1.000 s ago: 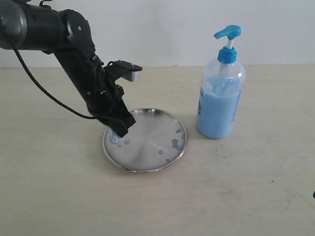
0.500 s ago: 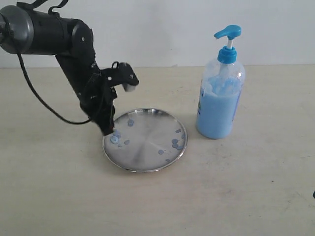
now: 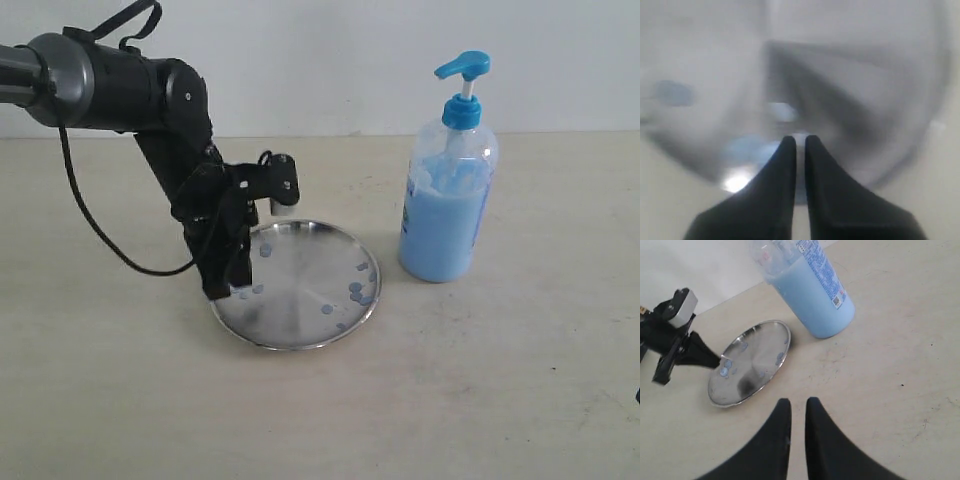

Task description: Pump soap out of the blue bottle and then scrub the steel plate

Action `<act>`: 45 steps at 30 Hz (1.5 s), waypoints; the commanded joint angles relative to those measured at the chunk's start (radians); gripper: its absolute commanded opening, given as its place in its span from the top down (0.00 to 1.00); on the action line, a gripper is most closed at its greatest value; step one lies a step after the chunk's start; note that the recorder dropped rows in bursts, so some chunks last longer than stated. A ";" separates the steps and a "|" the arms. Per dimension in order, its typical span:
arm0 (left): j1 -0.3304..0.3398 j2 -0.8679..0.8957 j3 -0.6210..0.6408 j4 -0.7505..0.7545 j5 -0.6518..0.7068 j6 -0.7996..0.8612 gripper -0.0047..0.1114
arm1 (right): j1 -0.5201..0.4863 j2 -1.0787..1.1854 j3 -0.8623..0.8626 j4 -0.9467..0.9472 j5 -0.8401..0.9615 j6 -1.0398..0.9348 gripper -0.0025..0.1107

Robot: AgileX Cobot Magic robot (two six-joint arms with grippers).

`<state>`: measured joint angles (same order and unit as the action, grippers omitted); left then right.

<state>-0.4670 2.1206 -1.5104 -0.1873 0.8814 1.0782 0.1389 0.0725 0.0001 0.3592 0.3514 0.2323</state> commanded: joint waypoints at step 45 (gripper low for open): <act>0.045 -0.085 -0.006 -0.191 -0.087 -0.223 0.92 | 0.002 -0.002 0.000 0.003 -0.009 -0.003 0.98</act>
<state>-0.4496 2.1034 -1.5157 -0.3925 0.8898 0.9407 0.1389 0.0725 0.0001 0.3592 0.3514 0.2323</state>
